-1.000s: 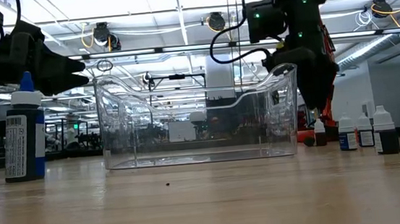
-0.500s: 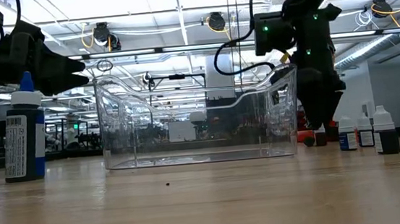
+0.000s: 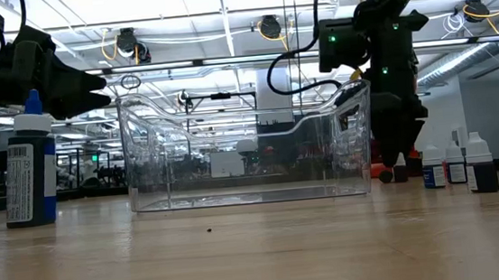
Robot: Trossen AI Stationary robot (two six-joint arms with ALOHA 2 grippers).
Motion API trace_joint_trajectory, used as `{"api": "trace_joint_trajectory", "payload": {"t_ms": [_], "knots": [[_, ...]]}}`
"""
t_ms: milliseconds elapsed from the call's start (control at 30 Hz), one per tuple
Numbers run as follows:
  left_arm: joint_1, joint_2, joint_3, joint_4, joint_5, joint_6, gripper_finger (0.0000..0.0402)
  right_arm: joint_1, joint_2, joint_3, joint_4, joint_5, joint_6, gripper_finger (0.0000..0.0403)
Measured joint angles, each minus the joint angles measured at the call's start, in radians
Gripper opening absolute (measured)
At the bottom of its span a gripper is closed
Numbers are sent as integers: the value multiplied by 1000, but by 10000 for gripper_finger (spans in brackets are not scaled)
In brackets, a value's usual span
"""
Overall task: Pick & Place food coloring
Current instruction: Put the small pink food coloring bottle into the transparent bin
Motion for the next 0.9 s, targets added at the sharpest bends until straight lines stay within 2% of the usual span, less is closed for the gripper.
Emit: {"api": "trace_joint_trajectory", "payload": {"t_ms": [400, 900], "knots": [[0, 0, 0, 0, 0, 0, 379, -4, 0, 0, -14, -1, 0, 216], [0, 0, 0, 0, 0, 0, 379, -4, 0, 0, -14, 0, -9, 115]]}}
